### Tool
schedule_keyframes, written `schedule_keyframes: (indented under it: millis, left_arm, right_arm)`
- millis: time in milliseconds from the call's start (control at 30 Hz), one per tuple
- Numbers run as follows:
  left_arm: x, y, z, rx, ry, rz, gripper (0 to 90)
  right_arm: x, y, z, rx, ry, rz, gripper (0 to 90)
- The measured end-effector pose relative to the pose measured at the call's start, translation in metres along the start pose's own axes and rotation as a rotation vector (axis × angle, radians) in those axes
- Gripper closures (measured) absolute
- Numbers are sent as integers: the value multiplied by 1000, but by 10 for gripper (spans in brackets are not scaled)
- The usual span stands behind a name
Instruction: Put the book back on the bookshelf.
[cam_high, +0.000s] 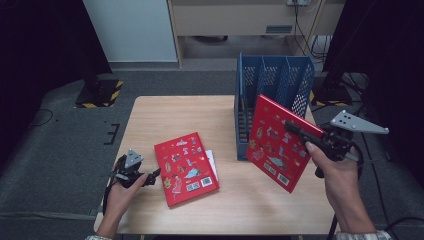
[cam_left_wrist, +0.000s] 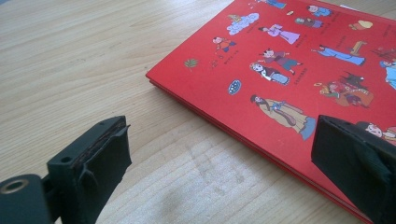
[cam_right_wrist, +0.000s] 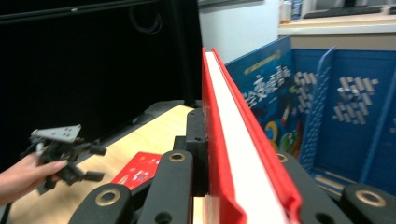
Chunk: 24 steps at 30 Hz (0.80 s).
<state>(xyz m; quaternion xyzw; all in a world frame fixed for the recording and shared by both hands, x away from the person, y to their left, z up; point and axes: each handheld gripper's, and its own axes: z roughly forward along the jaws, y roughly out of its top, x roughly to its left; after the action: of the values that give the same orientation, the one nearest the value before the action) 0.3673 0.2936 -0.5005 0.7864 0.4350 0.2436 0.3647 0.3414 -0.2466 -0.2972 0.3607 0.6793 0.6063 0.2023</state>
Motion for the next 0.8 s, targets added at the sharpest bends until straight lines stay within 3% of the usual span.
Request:
schedule_keyframes:
  millis: [333,800]
  left_arm:
    - [0,0,0,0,0,0,38]
    - [0,0,-1,-1,1,0,38]
  right_arm:
    - [-7,25,-1,-33,-93,14,799]
    - [-24,36,22,-26,-204,16,799]
